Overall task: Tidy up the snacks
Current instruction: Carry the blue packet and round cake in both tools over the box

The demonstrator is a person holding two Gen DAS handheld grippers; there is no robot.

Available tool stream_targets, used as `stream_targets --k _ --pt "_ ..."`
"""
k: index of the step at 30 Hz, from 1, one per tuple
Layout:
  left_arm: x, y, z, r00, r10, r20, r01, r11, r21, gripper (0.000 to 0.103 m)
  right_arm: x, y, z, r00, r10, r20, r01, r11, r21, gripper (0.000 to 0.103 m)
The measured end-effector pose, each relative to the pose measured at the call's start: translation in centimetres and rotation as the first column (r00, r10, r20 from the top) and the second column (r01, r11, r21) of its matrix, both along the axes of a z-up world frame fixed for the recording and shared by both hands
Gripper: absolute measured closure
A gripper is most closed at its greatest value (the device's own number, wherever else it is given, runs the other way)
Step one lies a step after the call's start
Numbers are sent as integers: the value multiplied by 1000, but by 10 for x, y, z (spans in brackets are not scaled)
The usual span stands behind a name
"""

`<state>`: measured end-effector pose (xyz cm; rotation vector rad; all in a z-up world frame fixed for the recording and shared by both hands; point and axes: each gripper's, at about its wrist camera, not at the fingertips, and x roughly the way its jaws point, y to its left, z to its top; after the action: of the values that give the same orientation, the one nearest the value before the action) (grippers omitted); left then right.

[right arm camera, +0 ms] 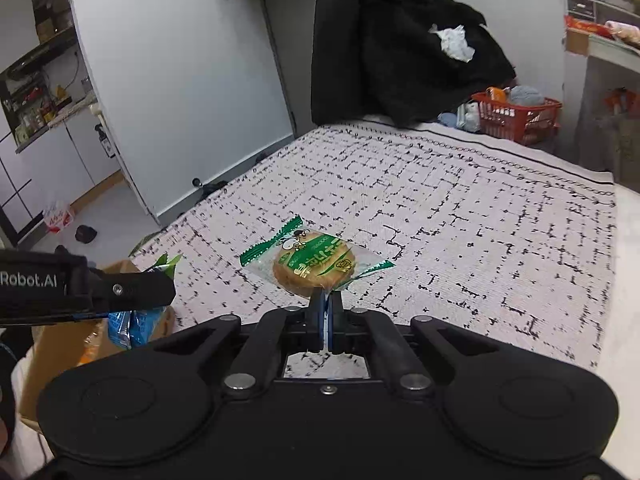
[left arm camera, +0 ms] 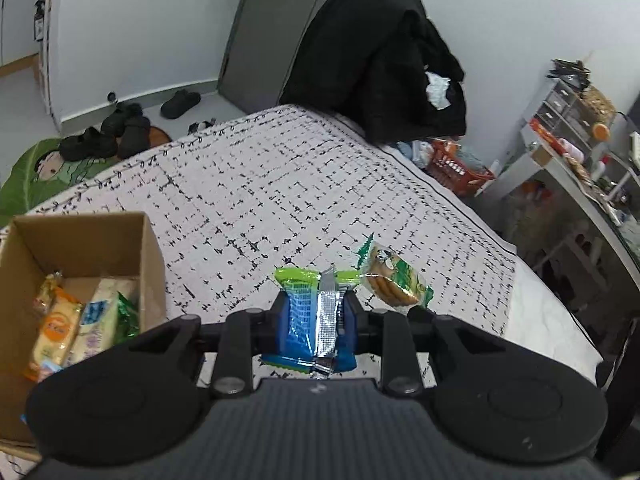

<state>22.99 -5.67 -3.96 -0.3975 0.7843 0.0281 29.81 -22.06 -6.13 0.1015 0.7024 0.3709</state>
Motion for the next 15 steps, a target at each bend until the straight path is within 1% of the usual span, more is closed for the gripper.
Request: stream_targets --k 5,12,15 --pt "-18 14 8 1000 -7 22 7 1000 1 77 -17 4 14 1000 -22 0 22 1000 17 102" --pt "-39 41 20 998 11 61 -10 1000 -18 77 -28 29 32 999 12 29 -12 1000 0 102" --pt "-44 54 21 998 20 66 -17 999 -34 77 -32 40 39 999 23 41 -23 1000 -3 102"
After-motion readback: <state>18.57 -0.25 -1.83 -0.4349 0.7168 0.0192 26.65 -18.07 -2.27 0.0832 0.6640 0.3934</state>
